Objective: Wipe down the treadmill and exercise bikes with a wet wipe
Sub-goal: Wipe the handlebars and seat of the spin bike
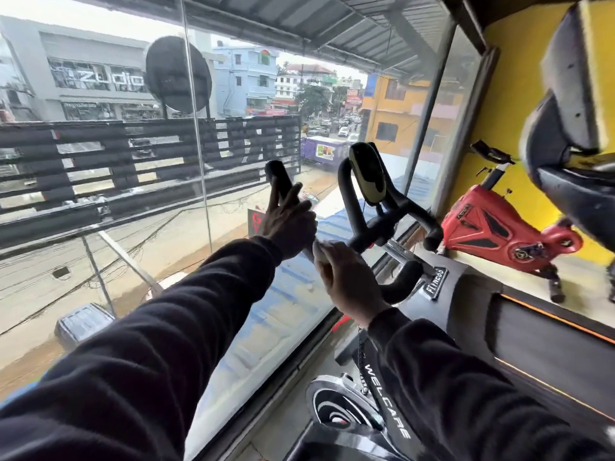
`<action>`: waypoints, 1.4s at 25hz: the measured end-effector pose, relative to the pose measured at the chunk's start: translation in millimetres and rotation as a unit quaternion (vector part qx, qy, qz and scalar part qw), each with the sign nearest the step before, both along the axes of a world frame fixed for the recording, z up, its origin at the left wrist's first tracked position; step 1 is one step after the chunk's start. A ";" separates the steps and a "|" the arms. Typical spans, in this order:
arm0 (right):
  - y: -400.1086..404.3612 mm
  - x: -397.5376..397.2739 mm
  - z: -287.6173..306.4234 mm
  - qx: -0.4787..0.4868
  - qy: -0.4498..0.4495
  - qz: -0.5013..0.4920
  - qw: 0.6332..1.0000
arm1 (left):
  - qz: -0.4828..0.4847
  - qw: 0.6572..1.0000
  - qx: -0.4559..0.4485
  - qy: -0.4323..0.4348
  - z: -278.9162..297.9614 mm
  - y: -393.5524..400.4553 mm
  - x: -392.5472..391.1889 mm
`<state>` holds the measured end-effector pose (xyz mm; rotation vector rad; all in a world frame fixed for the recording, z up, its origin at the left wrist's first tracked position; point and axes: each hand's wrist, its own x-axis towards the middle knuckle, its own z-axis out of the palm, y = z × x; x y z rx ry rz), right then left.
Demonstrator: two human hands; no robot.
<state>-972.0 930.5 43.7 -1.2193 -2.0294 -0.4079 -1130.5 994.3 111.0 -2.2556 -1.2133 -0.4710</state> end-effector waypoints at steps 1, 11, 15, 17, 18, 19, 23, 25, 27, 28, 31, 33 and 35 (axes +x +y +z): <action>3.0 0.0 3.2 -0.003 0.004 -0.032 0.999 | 0.000 1.000 0.000 0.024 2.2 2.8 -0.1; 6.4 -19.8 9.0 0.007 0.067 -0.167 0.984 | -0.047 0.991 0.017 0.123 9.9 9.9 5.0; 3.7 -34.9 4.2 -0.039 0.042 -0.167 0.984 | -0.043 0.988 0.012 0.146 10.2 5.7 5.6; 1.1 -9.5 4.0 -0.053 0.043 -0.118 0.991 | -0.033 0.992 -0.014 0.121 9.4 7.0 8.5; 6.1 1.1 10.5 -0.070 0.064 -0.124 0.988 | -0.026 0.995 -0.031 0.092 10.2 7.9 10.3; 13.9 6.0 18.7 -0.096 0.087 -0.146 0.981 | -0.015 0.996 -0.044 0.074 10.8 9.0 12.4; 20.7 4.4 12.8 -0.074 0.062 -0.135 0.986 | 0.004 0.996 -0.030 0.079 7.8 8.0 16.6; 16.0 17.8 8.3 -0.022 0.068 -0.108 0.992 | 0.013 0.996 -0.027 0.083 8.5 7.6 17.6; 23.9 27.1 18.8 -0.011 0.102 -0.166 0.981 | 0.024 0.995 -0.034 0.088 8.8 6.5 20.8; 27.6 25.6 22.3 -0.032 0.116 -0.182 0.976 | 0.028 0.995 -0.039 0.090 8.7 5.1 23.0; 16.4 17.5 18.7 -0.077 0.086 -0.091 0.989 | 0.028 0.995 -0.035 0.093 4.6 2.8 28.9; 17.1 27.6 13.5 -0.071 0.067 -0.085 0.992 | 0.029 0.995 -0.026 0.095 4.9 1.5 31.3; 35.4 36.3 22.2 -0.089 0.114 -0.181 0.973 | 0.030 0.995 -0.028 0.096 6.2 0.0 32.4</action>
